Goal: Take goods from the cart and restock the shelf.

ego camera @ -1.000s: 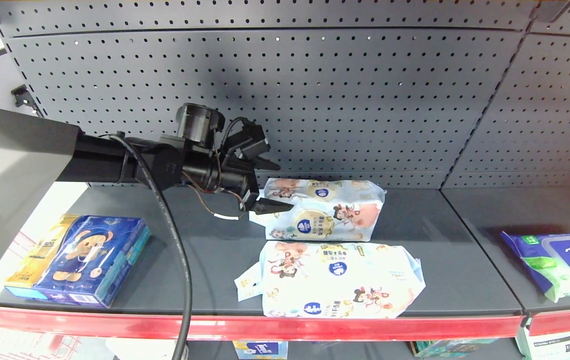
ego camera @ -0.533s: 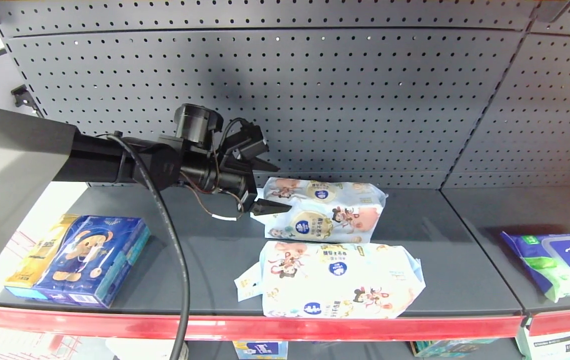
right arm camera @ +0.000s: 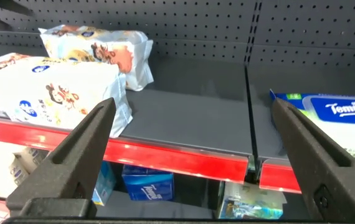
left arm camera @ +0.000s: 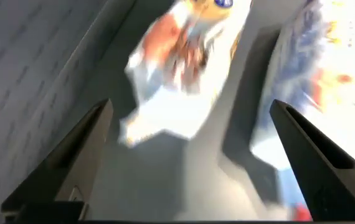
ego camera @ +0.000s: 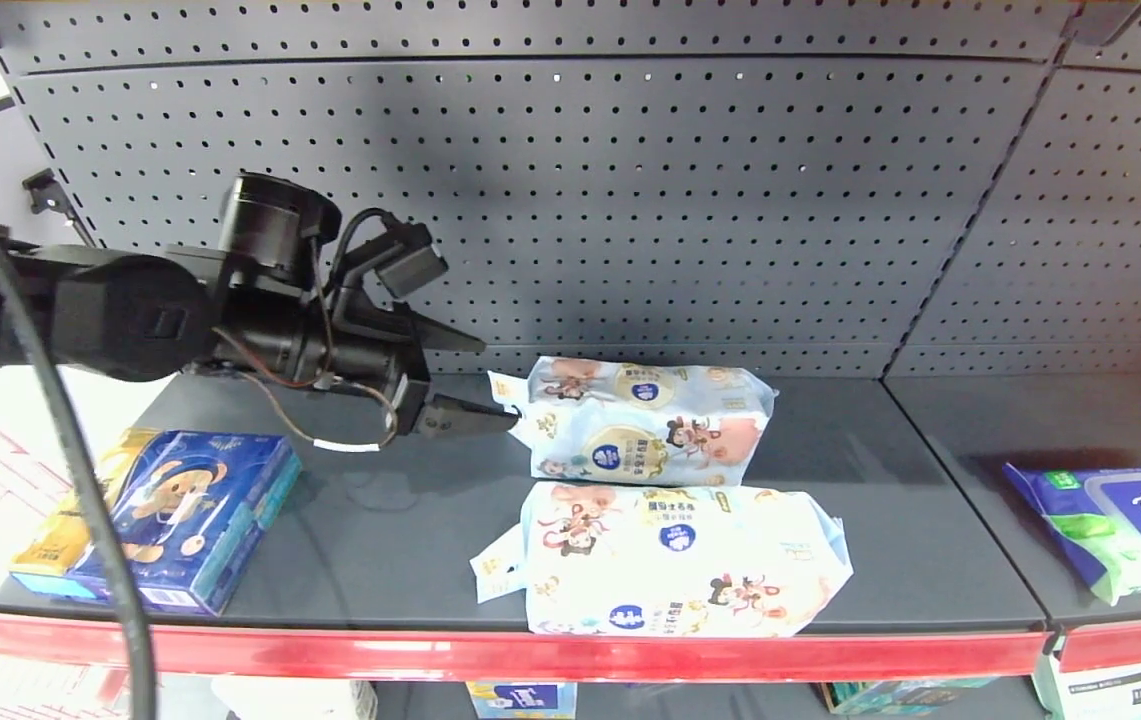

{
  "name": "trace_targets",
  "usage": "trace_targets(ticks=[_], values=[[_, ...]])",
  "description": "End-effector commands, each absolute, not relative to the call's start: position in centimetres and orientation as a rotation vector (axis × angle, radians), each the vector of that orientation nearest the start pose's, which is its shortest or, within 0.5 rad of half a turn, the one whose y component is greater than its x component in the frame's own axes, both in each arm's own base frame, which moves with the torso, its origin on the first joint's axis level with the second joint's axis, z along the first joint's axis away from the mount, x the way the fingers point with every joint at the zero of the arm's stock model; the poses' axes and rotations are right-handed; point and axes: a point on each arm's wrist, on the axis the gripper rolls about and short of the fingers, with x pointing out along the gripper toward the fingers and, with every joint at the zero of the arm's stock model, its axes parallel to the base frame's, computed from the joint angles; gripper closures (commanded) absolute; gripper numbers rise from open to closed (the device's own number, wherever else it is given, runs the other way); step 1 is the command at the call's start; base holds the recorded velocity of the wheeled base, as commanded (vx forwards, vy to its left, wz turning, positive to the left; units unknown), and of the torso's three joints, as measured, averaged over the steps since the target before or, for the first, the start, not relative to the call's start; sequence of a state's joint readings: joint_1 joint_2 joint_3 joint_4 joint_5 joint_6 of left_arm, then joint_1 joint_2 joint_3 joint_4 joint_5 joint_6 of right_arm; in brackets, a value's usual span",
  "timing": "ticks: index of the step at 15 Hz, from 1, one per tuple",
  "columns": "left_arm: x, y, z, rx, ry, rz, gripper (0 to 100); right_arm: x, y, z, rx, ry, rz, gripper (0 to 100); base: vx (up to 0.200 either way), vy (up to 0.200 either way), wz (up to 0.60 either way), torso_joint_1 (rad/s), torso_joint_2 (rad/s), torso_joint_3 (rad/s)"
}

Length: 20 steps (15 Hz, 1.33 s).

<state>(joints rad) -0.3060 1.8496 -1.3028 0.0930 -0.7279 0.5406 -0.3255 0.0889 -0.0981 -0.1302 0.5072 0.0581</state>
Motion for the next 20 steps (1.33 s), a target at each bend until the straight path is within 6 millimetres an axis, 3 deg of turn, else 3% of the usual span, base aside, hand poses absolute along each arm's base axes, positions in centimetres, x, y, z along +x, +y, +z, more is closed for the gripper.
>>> trace_targets(ticks=[1,3,5,7,10,14,16,20], values=[[29.0,-9.6,23.1,0.282,0.346,-1.071,0,-2.1,1.9,11.4,0.004,-0.117,0.186,0,0.0,0.0,0.0,0.0,0.0,0.0],[24.9,-8.0,24.1,0.164,0.396,-0.953,0,-2.0,1.8,11.0,0.009,-0.106,0.187,0,0.0,0.0,0.0,0.0,0.0,0.0],[20.5,-7.3,23.0,0.122,0.468,-0.84,0,-1.7,1.7,11.5,0.019,-0.083,0.185,0,0.0,0.0,0.0,0.0,0.0,0.0],[18.3,-7.3,22.6,0.109,0.496,-0.738,0,-1.4,1.6,12.3,0.022,-0.072,0.183,0,0.0,0.0,0.0,0.0,0.0,0.0],[16.6,-8.1,22.0,0.109,0.523,-0.68,0,-1.3,1.6,12.5,0.027,-0.061,0.183,0,0.0,0.0,0.0,0.0,0.0,0.0],[15.3,-10.1,21.0,0.171,0.55,-0.78,0,-1.3,1.6,13.2,0.023,-0.07,0.195,0,0.0,0.0,0.0,0.0,0.0,0.0],[15.6,-10.7,20.7,0.18,0.567,-0.793,0,-0.8,1.4,14.4,0.029,-0.058,0.193,0,0.0,0.0,0.0,0.0,0.0,0.0],[16.7,-11.4,20.1,0.223,0.526,-0.807,0,-0.9,1.5,13.0,0.031,-0.042,0.153,0,0.0,0.0,0.0,0.0,0.0,0.0]])
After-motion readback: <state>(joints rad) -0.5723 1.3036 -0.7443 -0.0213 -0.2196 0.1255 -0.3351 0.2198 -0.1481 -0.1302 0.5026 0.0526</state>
